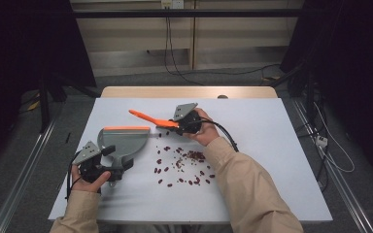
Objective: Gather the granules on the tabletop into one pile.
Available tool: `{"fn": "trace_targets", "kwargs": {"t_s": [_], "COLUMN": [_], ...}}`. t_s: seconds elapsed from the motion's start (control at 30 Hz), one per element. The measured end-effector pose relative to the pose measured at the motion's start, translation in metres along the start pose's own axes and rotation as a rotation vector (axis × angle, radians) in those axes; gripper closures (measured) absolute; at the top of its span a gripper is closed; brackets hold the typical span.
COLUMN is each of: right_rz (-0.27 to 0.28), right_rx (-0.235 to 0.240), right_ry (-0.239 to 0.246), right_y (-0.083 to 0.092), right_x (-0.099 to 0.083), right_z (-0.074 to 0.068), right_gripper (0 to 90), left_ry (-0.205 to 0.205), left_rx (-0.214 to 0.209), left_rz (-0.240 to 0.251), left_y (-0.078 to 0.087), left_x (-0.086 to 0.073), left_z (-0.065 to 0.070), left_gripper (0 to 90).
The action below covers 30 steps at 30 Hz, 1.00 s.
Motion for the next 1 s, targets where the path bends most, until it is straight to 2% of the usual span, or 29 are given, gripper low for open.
{"fn": "trace_targets", "kwargs": {"t_s": [0.1, 0.23, 0.5, 0.8, 1.0], "right_rz": [0.009, 0.013, 0.012, 0.013, 0.032], "right_rx": [0.04, 0.086, 0.154, 0.187, 0.167], "right_ry": [-0.003, 0.027, 0.055, 0.06, 0.053], "right_y": [0.006, 0.015, 0.031, 0.05, 0.058], "right_x": [0.0, -0.001, 0.0, -0.002, 0.003], "right_z": [-0.008, -0.021, -0.046, -0.068, -0.071], "right_gripper": [71.3, 71.3, 71.3, 71.2, 71.4], "left_ry": [-0.001, -0.005, -0.002, -0.01, -0.012], "left_rx": [0.0, 0.005, 0.005, 0.001, -0.001], "left_rz": [-0.001, -0.006, -0.004, -0.008, -0.007], "left_y": [0.0, 0.0, 0.0, 0.0, 0.0], "left_x": [0.0, -0.001, 0.0, 0.0, 0.0], "left_z": [0.0, 0.0, 0.001, 0.004, 0.005], "left_gripper": [5.6, 5.6, 5.6, 5.6, 5.6]}}
Point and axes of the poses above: each handheld gripper's, and its own axes: y roughly backward along the jaws, x roughly out of its top, z roughly to its right, the point moved 10 cm from there along -y, roughly forward along the jaws, and after that the axes turned 10 degrees about z, right-handed, at the moved point
